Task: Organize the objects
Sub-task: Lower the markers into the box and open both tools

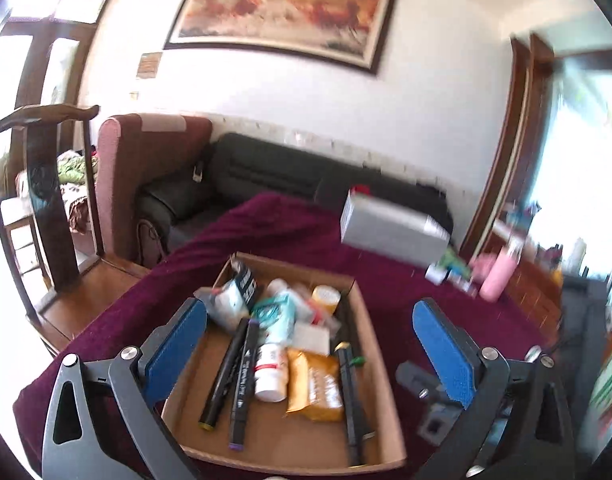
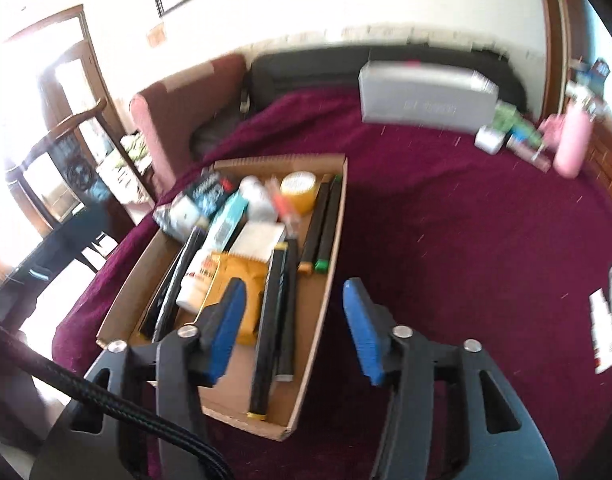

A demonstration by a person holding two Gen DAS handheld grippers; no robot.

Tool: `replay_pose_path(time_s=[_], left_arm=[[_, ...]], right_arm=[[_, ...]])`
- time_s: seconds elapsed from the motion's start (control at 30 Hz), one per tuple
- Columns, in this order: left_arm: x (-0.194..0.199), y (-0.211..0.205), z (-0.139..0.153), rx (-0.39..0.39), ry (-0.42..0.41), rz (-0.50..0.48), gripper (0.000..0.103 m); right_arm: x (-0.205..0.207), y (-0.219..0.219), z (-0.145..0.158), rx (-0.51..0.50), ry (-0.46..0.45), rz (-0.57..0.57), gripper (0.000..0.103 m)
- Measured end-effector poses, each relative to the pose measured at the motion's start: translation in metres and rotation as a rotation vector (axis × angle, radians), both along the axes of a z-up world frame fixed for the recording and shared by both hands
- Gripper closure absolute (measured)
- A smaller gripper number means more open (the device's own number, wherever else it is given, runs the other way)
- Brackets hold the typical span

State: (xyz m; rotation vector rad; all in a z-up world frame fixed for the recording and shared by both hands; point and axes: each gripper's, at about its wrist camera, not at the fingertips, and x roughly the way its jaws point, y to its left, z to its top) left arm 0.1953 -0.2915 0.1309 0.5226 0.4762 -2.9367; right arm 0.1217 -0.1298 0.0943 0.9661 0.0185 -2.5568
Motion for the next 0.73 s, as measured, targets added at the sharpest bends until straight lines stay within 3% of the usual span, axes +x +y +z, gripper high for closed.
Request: replay_pose_path(time_s=[0.13, 0.3, 0.4, 0.5, 0.73], left_arm=[[0.016, 0.003, 0.012, 0.025, 0.053, 0.047, 0.001], [0.018, 0.017, 0.010, -0.043, -0.026, 0.111, 0.001], [0.019, 0.026, 0.009, -0.177, -0.043, 0.284, 0.001], [0.015, 0.032, 0.008, -0.273, -0.089, 0.387, 0.001], [0.006, 0.019, -0.006, -0.220, -0.172, 0.385, 0.001]], right_arm=[[0.013, -0.002, 0.007, 0.031, 0.085, 0.003, 0.043], [0.027, -0.001, 0.010, 0.067, 0.168, -0.007, 0.039], [0.033, 0.001, 0.012, 0.082, 0.205, -0.016, 0.036], [0.035, 0.004, 0.013, 0.090, 0.228, -0.026, 0.033], [0.039, 0.005, 0.013, 0.089, 0.231, -0.019, 0.029]])
